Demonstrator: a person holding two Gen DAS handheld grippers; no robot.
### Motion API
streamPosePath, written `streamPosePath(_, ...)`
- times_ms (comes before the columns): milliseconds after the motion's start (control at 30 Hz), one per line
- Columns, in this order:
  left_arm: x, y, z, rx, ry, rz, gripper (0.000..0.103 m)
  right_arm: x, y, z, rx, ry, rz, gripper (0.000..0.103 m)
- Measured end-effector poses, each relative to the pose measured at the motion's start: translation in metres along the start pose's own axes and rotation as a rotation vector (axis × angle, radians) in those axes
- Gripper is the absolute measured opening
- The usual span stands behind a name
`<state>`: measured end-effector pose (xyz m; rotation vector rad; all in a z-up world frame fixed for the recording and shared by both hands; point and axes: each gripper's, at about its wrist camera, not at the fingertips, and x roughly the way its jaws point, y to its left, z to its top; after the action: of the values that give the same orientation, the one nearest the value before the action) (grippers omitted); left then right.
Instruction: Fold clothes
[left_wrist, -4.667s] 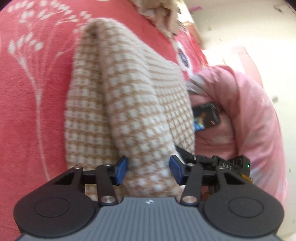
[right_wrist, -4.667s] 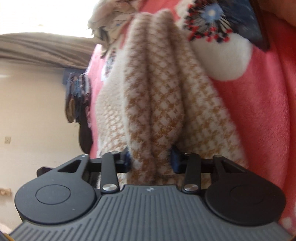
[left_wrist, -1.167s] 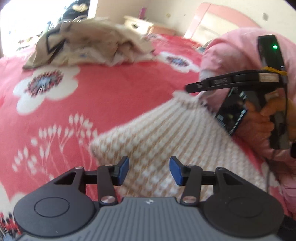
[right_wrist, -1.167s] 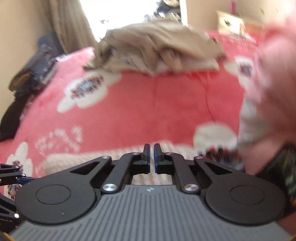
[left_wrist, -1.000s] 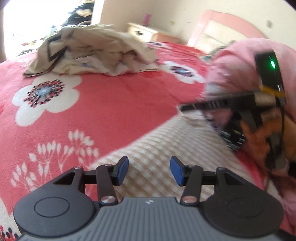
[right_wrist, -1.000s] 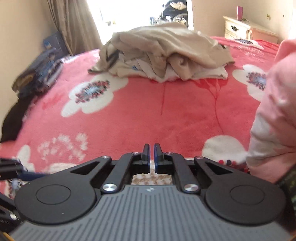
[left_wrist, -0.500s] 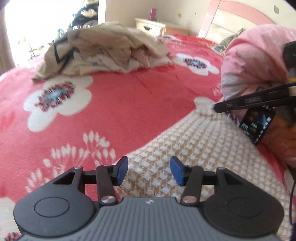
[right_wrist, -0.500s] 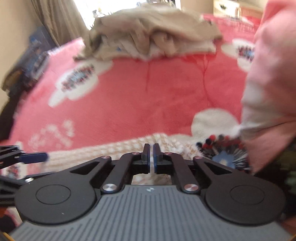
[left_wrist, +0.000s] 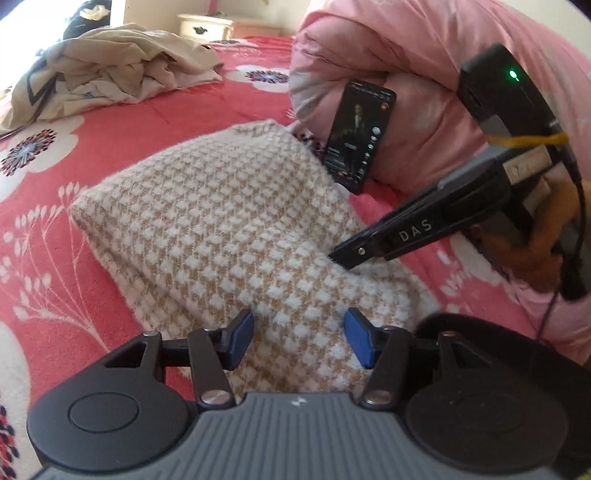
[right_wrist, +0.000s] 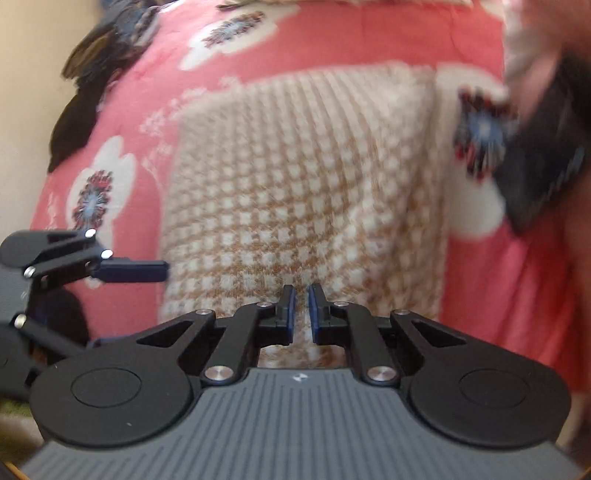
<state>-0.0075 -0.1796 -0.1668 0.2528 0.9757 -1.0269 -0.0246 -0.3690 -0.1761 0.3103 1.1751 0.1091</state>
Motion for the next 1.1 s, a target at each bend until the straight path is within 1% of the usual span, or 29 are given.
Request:
streamPosePath(33,0.000,0.001,0.003,-0.013,0.003,-0.005,0.057,0.005,-0.001,-0.005,0.021,-0.010,0.000,0.007)
streamPosePath(133,-0.010,-0.001,0.009,-0.001,0.003,0.016,0.057,-0.003,0.004,-0.005,0.033,-0.028,-0.024,0.007)
streamPosePath(167,-0.018,-0.004,0.009,0.003,-0.004,0.029,0.054,-0.015,0.007,-0.007,0.031,-0.051,-0.019,0.007)
streamPosePath(267,-0.041,-0.011,0.010,0.021,-0.041,0.040,0.053,-0.051,0.015,-0.014,0.024,-0.119,-0.004,0.008)
streamPosePath(300,-0.042,-0.015,0.008,0.027,-0.038,0.038,0.053,-0.063,0.018,-0.016,0.021,-0.140,0.002,0.009)
streamPosePath(367,-0.045,-0.022,0.003,0.039,-0.031,0.034,0.053,-0.080,0.025,-0.024,0.002,-0.154,0.039,0.009)
streamPosePath(467,-0.035,-0.032,-0.004,0.050,-0.006,0.057,0.053,-0.072,0.031,-0.034,-0.027,-0.102,0.053,0.009)
streamPosePath(533,-0.025,-0.034,-0.006,0.033,0.028,0.065,0.053,-0.046,0.028,-0.040,-0.012,-0.038,0.027,0.009)
streamPosePath(567,-0.021,-0.035,-0.006,0.033,0.040,0.073,0.056,-0.034,0.026,-0.043,-0.004,-0.008,0.016,0.009)
streamPosePath(633,-0.018,-0.037,-0.008,0.046,0.038,0.090,0.056,-0.025,0.025,-0.048,0.018,0.004,0.023,0.008)
streamPosePath(733,-0.015,-0.039,-0.008,0.044,0.044,0.097,0.057,-0.024,0.029,-0.049,-0.003,0.000,0.004,0.008)
streamPosePath(867,-0.009,-0.043,-0.013,0.068,0.067,0.113,0.057,-0.019,0.025,-0.053,0.003,0.019,0.012,0.008)
streamPosePath(967,-0.007,-0.042,-0.016,0.057,0.071,0.113,0.057,-0.014,0.025,-0.055,-0.013,0.025,0.014,0.008)
streamPosePath(1100,-0.007,-0.042,-0.016,0.053,0.068,0.119,0.058,-0.014,0.026,-0.058,-0.012,0.014,0.011,0.008)
